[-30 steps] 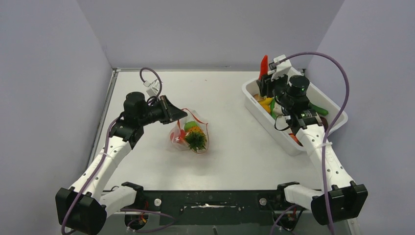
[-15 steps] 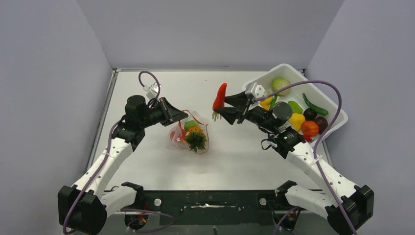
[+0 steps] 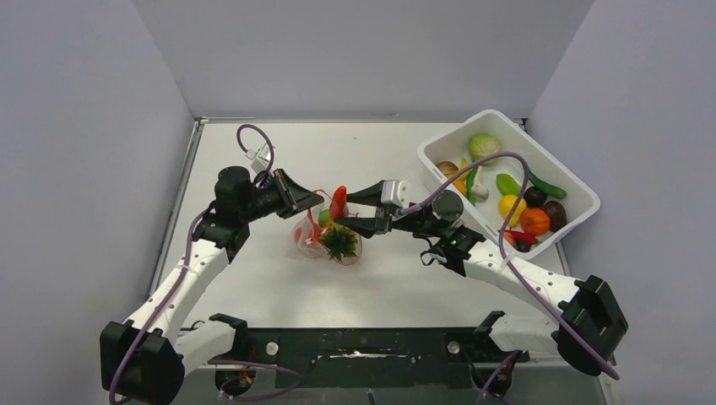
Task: Place the food in the zip-top bag and seal the zipper
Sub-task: Place the fake vegetable in the zipper food storage bag.
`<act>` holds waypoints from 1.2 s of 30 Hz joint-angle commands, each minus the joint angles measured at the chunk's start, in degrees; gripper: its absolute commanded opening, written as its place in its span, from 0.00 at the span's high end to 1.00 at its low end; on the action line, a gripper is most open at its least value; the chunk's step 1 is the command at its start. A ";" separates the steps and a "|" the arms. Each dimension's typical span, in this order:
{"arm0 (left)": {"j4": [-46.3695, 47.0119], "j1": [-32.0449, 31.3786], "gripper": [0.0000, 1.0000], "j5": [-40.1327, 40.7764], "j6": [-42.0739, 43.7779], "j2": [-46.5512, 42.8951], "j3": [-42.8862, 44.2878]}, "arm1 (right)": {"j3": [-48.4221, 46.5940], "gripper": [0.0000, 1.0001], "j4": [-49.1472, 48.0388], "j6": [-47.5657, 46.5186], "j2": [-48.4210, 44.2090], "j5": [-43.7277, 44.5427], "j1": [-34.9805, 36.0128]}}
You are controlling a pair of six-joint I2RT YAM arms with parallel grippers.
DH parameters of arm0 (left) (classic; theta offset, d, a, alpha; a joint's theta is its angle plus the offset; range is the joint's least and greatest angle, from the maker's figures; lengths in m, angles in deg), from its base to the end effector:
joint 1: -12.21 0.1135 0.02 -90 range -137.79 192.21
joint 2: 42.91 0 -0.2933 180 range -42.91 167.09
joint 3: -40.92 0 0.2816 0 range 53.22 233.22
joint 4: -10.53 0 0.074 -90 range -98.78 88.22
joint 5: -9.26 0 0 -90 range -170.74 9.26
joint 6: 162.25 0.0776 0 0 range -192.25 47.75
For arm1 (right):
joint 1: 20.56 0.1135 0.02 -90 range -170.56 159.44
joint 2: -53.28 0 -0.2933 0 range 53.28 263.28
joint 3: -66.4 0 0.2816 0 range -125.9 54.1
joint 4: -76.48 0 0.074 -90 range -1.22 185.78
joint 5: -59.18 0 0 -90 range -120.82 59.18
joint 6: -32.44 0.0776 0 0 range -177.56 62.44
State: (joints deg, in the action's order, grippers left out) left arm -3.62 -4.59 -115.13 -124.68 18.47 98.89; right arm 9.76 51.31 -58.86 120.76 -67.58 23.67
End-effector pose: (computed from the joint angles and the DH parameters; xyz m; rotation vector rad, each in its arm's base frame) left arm 0.2671 -0.1264 0.3126 -0.1818 2.0598 -1.3527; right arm 0.1942 0.2538 0.3652 -1.0431 1.0099 1.0417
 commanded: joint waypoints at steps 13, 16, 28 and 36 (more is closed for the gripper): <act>2.98 0.81 1.00 -2.18 -0.15 -3.25 1.97 | -1.55 0.77 -3.26 -19.14 9.48 -4.79 1.04; 3.11 0.87 1.00 -2.63 -0.46 -3.04 2.08 | -2.27 0.76 -2.40 -19.97 10.63 -5.10 1.04; 3.14 0.89 1.00 -2.77 -0.84 -2.63 1.96 | -2.95 0.76 -15.02 -18.92 15.67 -8.58 1.21; 1.88 0.95 1.00 -2.69 0.26 -1.30 2.89 | -3.71 0.76 -16.38 -20.18 15.60 -9.32 1.30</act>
State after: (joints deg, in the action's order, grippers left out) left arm -3.73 -3.91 -116.01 -124.74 17.01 98.89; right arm 8.50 41.21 -76.87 137.48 -75.86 24.54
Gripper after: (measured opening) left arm 0.019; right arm 0.417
